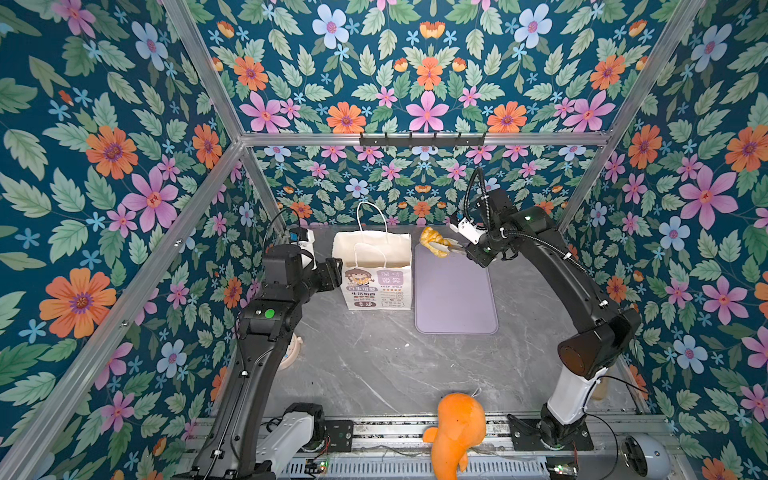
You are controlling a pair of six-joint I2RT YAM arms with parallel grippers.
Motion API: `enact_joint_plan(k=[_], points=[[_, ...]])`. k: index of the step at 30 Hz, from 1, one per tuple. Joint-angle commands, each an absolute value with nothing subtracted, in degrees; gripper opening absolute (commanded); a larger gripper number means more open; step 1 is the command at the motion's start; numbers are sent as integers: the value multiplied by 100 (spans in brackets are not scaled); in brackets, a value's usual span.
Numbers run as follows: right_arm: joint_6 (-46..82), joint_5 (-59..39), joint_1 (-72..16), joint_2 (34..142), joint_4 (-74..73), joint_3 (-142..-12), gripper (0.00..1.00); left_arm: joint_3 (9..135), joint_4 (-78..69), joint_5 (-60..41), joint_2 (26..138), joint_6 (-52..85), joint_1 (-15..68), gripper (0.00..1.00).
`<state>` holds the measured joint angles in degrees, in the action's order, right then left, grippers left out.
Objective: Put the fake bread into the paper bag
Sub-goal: 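Lift the braided pastry with the tongs and carry it over the bag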
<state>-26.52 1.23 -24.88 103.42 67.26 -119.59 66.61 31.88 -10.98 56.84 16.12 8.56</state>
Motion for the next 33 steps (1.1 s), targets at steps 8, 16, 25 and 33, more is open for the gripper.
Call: enact_joint_plan(k=[8,16,25,33], points=[[-2593,312,-2874,10088,7210,-13084,31,6653,3209,-1123,5616,1565,853,68],[-2681,245,-3318,9951,7356,-13669,32,6657,3243,-1125,5564,1572,853,68],[-2886,58,-3855,9763,7282,-13633,32,6636,3234,-1134,5572,1574,853,68],[-3013,-277,-4054,9974,7274,-13697,32,6626,3243,-1134,5581,1575,853,68]])
